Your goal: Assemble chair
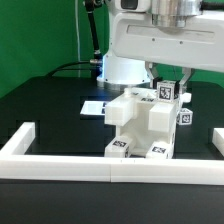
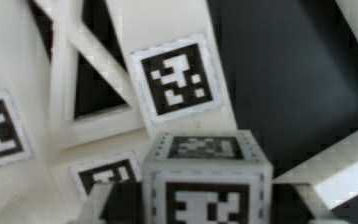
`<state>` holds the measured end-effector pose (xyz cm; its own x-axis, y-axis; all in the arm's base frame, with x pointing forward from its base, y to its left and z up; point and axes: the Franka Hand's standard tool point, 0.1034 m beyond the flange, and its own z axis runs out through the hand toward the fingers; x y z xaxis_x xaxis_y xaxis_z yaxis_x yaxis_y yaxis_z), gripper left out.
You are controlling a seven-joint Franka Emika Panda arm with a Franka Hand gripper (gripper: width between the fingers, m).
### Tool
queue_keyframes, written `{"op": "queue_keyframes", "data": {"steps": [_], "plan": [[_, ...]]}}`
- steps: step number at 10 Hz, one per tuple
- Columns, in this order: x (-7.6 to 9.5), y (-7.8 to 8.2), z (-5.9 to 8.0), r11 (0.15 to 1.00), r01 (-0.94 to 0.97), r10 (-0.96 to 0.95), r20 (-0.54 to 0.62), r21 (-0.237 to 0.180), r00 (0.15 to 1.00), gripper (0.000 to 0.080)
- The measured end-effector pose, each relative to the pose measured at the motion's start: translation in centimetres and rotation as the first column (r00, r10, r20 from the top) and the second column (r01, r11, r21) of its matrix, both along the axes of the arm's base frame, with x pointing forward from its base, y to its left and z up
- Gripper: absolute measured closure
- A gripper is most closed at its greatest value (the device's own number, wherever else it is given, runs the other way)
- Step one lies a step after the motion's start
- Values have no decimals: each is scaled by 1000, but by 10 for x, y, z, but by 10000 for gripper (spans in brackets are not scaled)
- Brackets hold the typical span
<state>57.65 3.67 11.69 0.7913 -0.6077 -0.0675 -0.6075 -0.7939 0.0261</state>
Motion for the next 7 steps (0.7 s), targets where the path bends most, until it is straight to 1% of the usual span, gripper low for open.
{"op": "queue_keyframes", "data": {"steps": [4,5,6,7], "plan": [[0,2,0,975,221,-221,-4,-15,975,511],[0,2,0,958,286,-286,-4,-19,958,511],[0,2,0,950,311,-311,-4,-21,950,511],[0,4,0,924,382,-382,-5,-22,924,511]]}}
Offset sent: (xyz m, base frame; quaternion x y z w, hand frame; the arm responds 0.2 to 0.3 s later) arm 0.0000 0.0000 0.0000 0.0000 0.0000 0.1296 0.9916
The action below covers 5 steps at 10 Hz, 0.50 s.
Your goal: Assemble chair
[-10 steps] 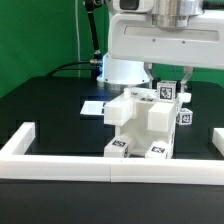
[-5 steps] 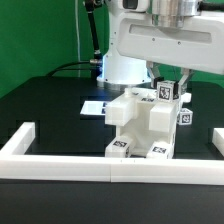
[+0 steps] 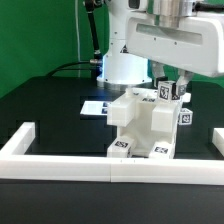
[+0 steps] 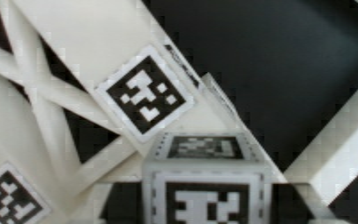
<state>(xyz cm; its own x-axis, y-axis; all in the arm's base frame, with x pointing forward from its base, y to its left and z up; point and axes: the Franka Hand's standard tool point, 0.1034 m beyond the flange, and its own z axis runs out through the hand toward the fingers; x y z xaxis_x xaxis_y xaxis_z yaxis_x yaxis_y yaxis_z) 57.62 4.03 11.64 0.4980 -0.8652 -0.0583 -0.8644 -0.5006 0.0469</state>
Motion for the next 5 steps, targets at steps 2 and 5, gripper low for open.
{"op": "queue_keyframes", "data": {"steps": [2,5], "plan": [[0,2,0,995,95,-95,-3,-2,995,511],[0,3,0,993,120,-120,-4,-1,993,421]]}}
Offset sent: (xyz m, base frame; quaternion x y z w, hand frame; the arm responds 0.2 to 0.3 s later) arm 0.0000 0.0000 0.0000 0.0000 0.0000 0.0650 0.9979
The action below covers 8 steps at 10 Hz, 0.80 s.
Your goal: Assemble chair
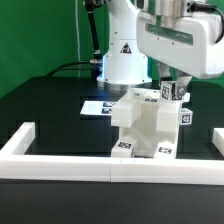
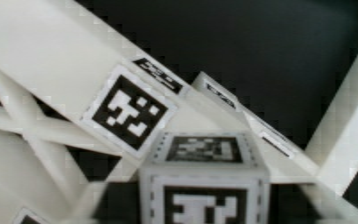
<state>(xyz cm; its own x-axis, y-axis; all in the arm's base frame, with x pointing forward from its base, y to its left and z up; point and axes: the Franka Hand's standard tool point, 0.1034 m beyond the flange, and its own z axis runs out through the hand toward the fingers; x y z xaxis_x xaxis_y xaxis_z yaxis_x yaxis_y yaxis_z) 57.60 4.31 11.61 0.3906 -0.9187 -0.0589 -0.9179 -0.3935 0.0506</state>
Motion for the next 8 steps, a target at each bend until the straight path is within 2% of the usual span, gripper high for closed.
{"op": "queue_keyframes", "data": {"steps": [1,2,3,6,8], "plan": [[0,0,0,1000,-30,30,0,2,1000,272],[-1,1,0,998,-68,68,-2,4,998,272],[-1,2,0,986,-165,165,2,8,986,177],[0,6,1,906,-423,423,20,21,906,151],[0,8,0,815,-579,578,38,23,815,150]]}}
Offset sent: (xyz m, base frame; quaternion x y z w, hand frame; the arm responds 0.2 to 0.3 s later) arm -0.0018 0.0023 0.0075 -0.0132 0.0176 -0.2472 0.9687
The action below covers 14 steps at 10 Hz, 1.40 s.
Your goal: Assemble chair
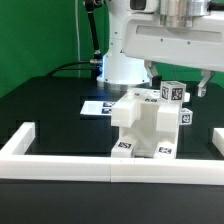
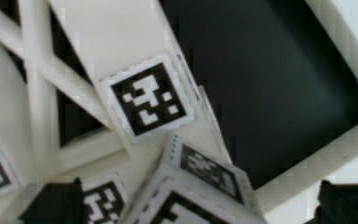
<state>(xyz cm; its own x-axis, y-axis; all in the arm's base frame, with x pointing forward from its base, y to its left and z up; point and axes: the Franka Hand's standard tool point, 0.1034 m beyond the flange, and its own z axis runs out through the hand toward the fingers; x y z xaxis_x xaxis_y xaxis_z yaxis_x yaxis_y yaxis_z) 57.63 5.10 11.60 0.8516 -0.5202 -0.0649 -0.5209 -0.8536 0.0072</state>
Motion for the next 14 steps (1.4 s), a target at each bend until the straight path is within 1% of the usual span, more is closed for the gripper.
{"op": "queue_keyframes", "data": {"steps": [2,3,4,5,7,8,10,12,13,14], "plan": [[0,1,-1,992,-129,129,4,7,992,150],[0,1,-1,974,-225,225,7,12,974,150],[0,1,-1,962,-272,272,9,15,962,150],[0,0,-1,936,-352,352,13,19,936,150],[0,-3,-1,853,-522,521,23,26,853,150],[0,-3,-1,833,-553,553,24,27,833,150],[0,-5,-1,739,-672,672,32,31,740,150],[0,-6,-1,731,-681,680,32,31,732,150],[0,-6,-1,732,-681,680,32,31,732,251],[0,-6,-1,732,-681,680,32,31,732,388]]}}
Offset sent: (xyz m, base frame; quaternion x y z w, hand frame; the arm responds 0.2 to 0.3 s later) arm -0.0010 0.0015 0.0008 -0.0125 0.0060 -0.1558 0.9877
